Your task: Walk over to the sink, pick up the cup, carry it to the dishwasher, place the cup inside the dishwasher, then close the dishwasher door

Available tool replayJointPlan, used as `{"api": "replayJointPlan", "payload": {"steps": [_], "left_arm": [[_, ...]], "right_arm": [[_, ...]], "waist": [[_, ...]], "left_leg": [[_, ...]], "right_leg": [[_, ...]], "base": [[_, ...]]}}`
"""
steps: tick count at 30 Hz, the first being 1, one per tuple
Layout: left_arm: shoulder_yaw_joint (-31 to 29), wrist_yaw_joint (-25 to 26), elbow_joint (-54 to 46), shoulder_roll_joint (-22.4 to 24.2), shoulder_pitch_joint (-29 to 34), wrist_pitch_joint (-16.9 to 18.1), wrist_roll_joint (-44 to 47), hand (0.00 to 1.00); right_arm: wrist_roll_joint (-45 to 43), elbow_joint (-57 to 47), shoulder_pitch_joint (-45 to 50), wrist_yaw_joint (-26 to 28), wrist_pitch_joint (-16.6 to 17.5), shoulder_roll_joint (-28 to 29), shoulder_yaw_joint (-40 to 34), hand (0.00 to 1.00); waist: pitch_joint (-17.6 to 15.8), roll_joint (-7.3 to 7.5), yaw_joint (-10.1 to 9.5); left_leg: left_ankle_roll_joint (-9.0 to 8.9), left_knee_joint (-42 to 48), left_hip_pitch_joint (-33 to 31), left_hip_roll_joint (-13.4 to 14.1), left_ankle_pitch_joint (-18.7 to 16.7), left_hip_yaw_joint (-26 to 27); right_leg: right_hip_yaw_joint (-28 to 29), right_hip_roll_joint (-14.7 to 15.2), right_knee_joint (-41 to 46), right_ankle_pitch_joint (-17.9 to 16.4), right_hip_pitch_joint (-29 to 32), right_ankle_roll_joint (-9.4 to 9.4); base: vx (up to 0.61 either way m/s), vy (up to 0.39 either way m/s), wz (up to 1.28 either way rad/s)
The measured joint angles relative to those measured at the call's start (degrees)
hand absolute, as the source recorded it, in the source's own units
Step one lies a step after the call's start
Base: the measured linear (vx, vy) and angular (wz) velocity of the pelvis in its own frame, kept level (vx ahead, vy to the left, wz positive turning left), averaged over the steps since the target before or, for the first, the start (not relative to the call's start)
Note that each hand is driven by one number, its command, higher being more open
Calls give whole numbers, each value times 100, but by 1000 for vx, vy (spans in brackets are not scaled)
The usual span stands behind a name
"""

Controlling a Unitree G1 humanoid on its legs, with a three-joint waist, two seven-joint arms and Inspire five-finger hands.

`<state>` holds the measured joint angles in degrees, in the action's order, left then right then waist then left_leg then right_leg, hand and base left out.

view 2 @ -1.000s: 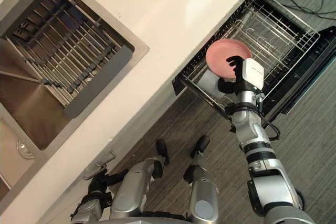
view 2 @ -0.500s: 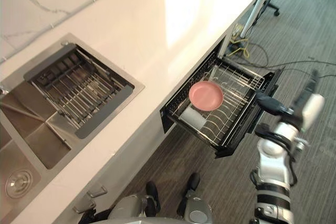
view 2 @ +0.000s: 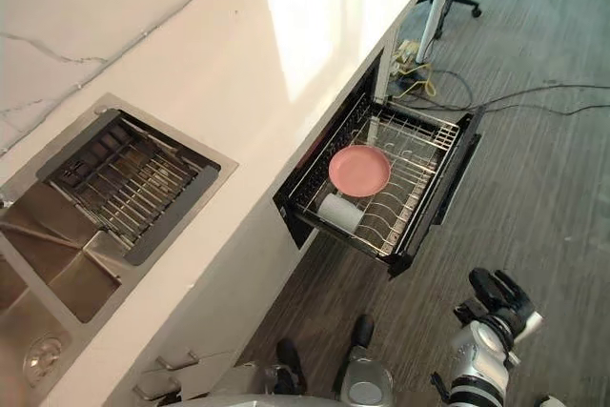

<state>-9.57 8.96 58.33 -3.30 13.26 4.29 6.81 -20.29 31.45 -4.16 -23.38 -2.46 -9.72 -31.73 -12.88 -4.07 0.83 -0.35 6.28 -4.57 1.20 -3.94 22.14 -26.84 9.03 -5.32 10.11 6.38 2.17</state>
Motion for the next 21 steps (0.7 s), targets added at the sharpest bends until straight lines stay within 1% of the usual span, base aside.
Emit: {"api": "replayJointPlan", "payload": {"steps": [2, 4, 5, 6, 7, 10, 13, 14, 16, 18, 19, 21], "left_arm": [[5, -5, -1, 7, -29, 24, 2, 100], [41, -14, -1, 14, -90, 48, 5, 100], [51, -15, -5, 13, -94, 62, 7, 100], [85, -15, -5, 6, -98, 85, 27, 100], [108, -23, -6, 10, -114, 88, 49, 100], [114, -45, -41, 58, -119, 147, 70, 100], [116, -61, -132, 73, -121, 236, 104, 100], [117, -67, -187, 76, -122, 254, 104, 100], [117, -75, -197, 86, -128, 281, 104, 100], [113, -78, -209, 122, -130, 244, 104, 100], [111, -78, -193, 134, -123, 228, 101, 100], [111, -79, -186, 150, -115, 186, 98, 100]], "right_arm": [[21, 70, -174, 86, 50, -5, 139, 0], [71, 250, -508, 193, 168, -90, 450, 0], [89, 274, -554, 146, 269, -81, 432, 0], [203, 383, -598, 173, 312, -226, 539, 0], [273, 543, -662, 183, 308, -389, 635, 0], [290, 835, -772, 198, 300, -591, 767, 0], [291, 1028, -828, 206, 298, -700, 939, 0], [293, 1096, -879, 214, 298, -727, 985, 0], [293, 1357, -1102, 214, 281, -753, 1003, 0], [293, 1616, -1315, 249, 273, -845, 1128, 0], [293, 1722, -1413, 286, 273, -899, 1222, 0], [296, 1938, -1603, 386, 272, -971, 1322, 0]], "waist": [[-35, -46, -11], [-104, -86, -91], [-123, -89, -107], [-163, -105, -111], [-183, -138, -116], [-229, -229, -121], [-231, -245, -126], [-231, -245, -138], [-233, -251, -214], [-234, -298, -386], [-233, -315, -435], [-229, -349, -453]], "left_leg": [[-8, 2, -20, 1, 13, -100], [67, 8, -38, -4, 74, -188], [70, 7, -34, -7, 77, -214], [74, 2, -20, -20, 78, -311], [81, -9, -7, -43, 83, -468], [93, -45, 100, -85, 111, -718], [75, -180, 160, -153, 266, -1041], [76, -231, 160, -169, 335, -1146], [25, -275, 157, -178, 411, -1315], [-74, -328, 134, -160, 424, -1504], [-95, -373, 127, -157, 437, -1584], [-170, -438, 153, -165, 490, -1781]], "right_leg": [[-75, -5, 0, -14, -16, -22], [-172, -5, 0, -8, -38, -7], [-196, -4, 0, -3, -53, -12], [-265, 1, 0, 1, -103, -17], [-381, 16, 0, -13, -164, 3], [-629, 47, -1, -67, -377, 60], [-962, 102, -2, -200, -550, 95], [-1097, 115, -2, -223, -590, 68], [-1296, 119, -1, -234, -663, 54], [-1537, 95, 3, -250, -746, 30], [-1629, 90, 12, -258, -771, 17], [-1877, 87, 16, -302, -867, -26]], "base": [[83, 7, 23], [102, 19, 20], [99, 27, 21], [93, 31, 29], [89, 31, 32], [50, 35, 39], [-32, 28, 53], [-82, 16, 65], [-110, 16, 48], [-120, 4, 45], [-76, -14, 54], [-14, -26, 56]]}}
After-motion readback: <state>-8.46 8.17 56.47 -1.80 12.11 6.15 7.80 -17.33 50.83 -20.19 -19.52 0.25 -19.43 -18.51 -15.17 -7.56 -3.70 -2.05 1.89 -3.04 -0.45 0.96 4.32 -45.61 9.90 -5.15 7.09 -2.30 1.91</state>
